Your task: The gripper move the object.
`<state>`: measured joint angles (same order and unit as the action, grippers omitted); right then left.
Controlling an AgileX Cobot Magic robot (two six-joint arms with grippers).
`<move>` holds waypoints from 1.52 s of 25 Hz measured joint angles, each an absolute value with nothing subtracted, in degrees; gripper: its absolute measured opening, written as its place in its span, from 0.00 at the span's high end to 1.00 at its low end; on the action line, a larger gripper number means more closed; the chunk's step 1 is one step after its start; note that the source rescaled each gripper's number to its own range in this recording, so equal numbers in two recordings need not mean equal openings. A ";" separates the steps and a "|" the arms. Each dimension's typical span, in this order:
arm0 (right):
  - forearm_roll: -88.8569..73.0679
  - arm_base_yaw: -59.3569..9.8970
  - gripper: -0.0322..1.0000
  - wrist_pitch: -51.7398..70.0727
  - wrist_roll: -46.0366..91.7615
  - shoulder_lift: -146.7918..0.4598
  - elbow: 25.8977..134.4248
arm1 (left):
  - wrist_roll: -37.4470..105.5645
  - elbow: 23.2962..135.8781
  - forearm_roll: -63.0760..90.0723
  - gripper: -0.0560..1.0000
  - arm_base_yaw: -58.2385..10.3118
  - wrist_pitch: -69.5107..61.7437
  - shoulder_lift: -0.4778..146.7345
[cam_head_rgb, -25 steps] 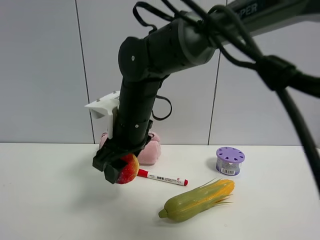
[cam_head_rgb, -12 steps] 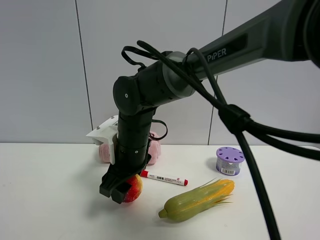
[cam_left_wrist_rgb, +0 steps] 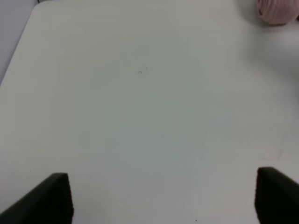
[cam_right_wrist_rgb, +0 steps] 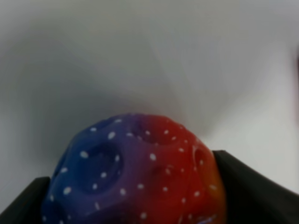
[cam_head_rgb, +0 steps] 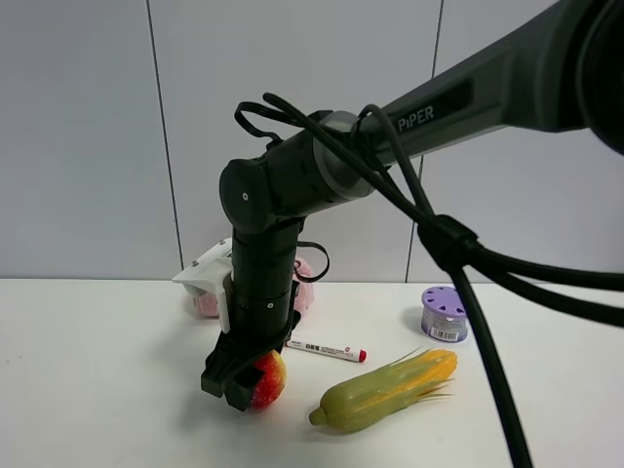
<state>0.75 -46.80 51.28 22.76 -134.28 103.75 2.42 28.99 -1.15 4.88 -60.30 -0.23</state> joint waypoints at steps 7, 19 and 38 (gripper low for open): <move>0.91 -46.80 0.97 51.28 22.76 -134.29 103.79 | 2.42 28.99 -1.15 0.00 4.88 -60.30 -0.23; 1.87 -46.80 0.63 51.91 22.25 -134.34 103.79 | 2.42 28.99 -1.15 0.00 4.88 -60.30 -0.23; 11.79 -46.34 0.45 57.74 14.66 -105.15 103.79 | 2.42 28.99 -1.15 0.00 4.88 -60.30 -0.23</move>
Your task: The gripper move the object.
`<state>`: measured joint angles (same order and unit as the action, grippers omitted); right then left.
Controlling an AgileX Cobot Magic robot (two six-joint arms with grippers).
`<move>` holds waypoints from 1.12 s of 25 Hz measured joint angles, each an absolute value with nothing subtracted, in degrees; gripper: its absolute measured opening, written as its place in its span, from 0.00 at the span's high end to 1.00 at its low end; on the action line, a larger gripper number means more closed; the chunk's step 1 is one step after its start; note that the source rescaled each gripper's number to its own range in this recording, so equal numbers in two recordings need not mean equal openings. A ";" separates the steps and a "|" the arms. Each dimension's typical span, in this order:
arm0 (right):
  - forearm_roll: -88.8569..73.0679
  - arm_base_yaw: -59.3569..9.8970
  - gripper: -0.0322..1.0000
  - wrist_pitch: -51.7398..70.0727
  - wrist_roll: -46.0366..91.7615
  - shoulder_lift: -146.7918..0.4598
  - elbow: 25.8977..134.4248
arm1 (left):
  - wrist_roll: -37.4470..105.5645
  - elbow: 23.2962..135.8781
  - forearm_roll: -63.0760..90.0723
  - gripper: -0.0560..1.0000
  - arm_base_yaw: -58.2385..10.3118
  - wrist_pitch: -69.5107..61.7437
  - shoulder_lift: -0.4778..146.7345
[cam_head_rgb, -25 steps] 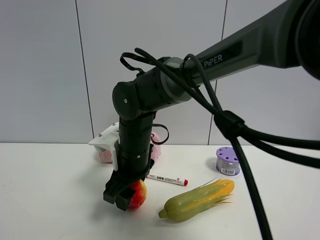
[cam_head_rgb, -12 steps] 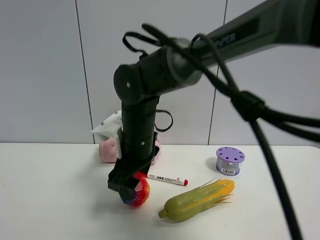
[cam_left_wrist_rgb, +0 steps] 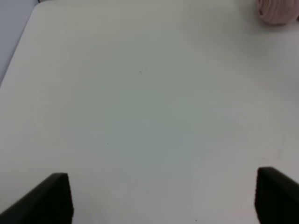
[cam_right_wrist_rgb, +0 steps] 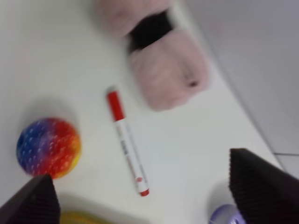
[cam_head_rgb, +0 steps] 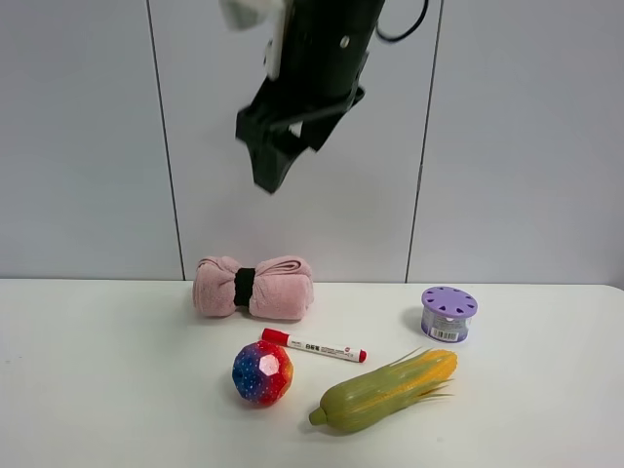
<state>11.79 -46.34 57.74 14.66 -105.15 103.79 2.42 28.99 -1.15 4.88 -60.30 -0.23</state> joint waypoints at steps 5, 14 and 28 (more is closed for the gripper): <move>20.44 -45.60 0.07 55.91 3.44 -95.56 96.88 | 2.42 28.99 -1.15 0.00 4.88 -60.30 -0.23; 14.88 -34.79 0.02 51.41 -1.09 -67.52 68.81 | 2.42 28.99 -1.15 0.00 4.88 -60.30 -0.23; 7.12 -4.15 0.02 61.79 -7.41 -18.73 40.54 | 2.42 28.99 -1.15 0.00 4.88 -60.30 -0.23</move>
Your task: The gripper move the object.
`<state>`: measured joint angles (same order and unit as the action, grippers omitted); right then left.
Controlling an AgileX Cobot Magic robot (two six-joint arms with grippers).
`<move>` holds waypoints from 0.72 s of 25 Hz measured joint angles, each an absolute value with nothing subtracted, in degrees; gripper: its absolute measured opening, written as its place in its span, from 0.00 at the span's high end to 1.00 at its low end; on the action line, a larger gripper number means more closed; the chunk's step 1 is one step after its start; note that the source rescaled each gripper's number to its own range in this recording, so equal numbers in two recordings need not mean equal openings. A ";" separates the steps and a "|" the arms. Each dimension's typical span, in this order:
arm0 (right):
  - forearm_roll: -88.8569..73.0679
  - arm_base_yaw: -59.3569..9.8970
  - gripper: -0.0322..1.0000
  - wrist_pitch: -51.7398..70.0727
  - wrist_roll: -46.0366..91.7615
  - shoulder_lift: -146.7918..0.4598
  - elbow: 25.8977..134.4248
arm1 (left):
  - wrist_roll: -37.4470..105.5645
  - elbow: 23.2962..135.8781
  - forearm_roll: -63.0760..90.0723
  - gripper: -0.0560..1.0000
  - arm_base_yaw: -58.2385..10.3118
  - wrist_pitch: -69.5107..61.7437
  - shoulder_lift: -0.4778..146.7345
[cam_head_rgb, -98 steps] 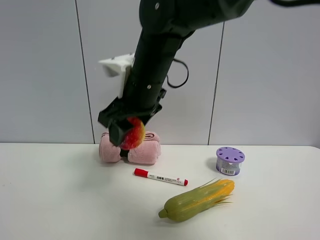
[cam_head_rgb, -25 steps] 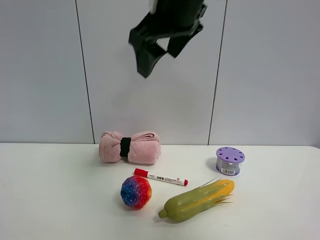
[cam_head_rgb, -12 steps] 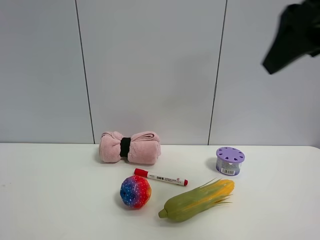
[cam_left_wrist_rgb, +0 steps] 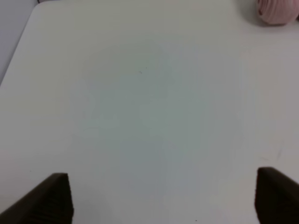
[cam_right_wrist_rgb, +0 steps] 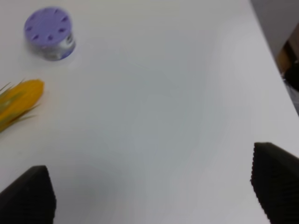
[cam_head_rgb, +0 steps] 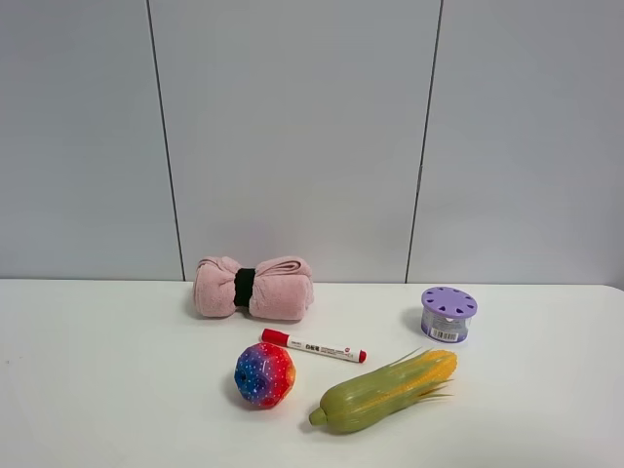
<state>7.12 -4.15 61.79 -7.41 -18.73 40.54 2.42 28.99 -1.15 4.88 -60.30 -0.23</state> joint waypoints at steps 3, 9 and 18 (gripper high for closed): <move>7.31 -0.51 0.02 61.74 -7.41 -8.75 35.81 | 2.42 28.99 -1.15 0.00 4.88 -60.30 -0.23; 3.92 1.05 0.02 63.81 -7.41 0.11 29.79 | 2.42 28.99 -1.15 0.00 4.88 -60.30 -0.23; 2.64 1.05 0.04 60.66 -6.54 0.11 28.04 | 2.42 28.99 -1.15 0.00 4.88 -60.30 -0.23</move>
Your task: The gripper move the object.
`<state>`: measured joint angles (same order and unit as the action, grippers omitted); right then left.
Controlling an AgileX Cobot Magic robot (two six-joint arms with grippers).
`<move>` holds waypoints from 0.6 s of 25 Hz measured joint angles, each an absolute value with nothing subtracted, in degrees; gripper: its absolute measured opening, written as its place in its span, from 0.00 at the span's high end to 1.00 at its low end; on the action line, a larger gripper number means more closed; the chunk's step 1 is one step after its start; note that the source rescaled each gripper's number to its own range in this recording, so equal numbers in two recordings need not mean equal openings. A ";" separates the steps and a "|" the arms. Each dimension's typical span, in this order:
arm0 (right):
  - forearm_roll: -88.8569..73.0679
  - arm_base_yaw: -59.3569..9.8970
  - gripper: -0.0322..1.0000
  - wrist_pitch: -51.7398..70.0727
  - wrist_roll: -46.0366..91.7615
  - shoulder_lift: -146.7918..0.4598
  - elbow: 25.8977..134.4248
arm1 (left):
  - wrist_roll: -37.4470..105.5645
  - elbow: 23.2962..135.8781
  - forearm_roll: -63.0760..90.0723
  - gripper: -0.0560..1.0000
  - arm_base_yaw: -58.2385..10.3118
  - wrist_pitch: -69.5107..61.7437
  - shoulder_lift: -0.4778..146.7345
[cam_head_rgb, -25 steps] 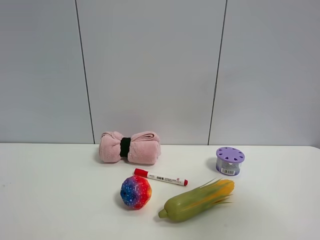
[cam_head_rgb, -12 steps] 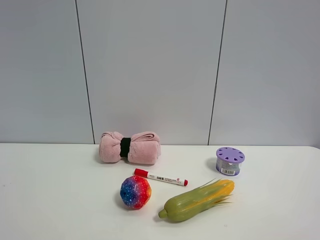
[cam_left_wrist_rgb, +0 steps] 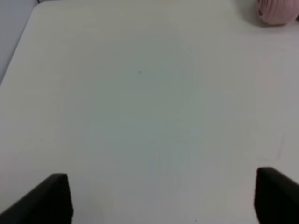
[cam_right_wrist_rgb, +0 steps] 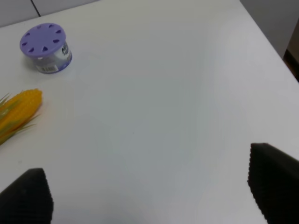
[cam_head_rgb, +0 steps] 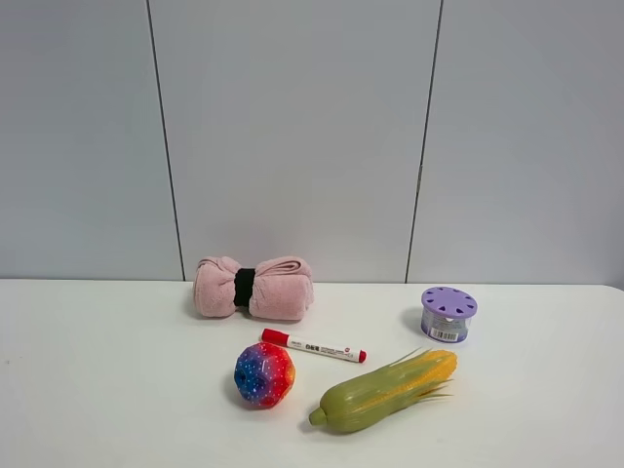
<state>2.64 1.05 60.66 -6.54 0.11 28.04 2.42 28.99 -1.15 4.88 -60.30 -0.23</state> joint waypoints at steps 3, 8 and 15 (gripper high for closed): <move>2.64 1.05 0.04 60.66 -6.41 0.11 28.04 | 2.42 28.99 -1.15 0.00 4.88 -60.30 -0.23; 2.62 1.05 0.04 60.64 -6.35 0.11 28.04 | 2.42 28.99 -1.15 0.00 4.88 -60.30 -0.23; 2.62 1.05 0.04 60.64 -6.35 0.11 28.04 | 2.42 28.99 -1.15 0.00 4.88 -60.30 -0.23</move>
<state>2.62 1.05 60.64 -6.35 0.11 28.04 2.42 28.99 -1.15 4.88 -60.30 -0.23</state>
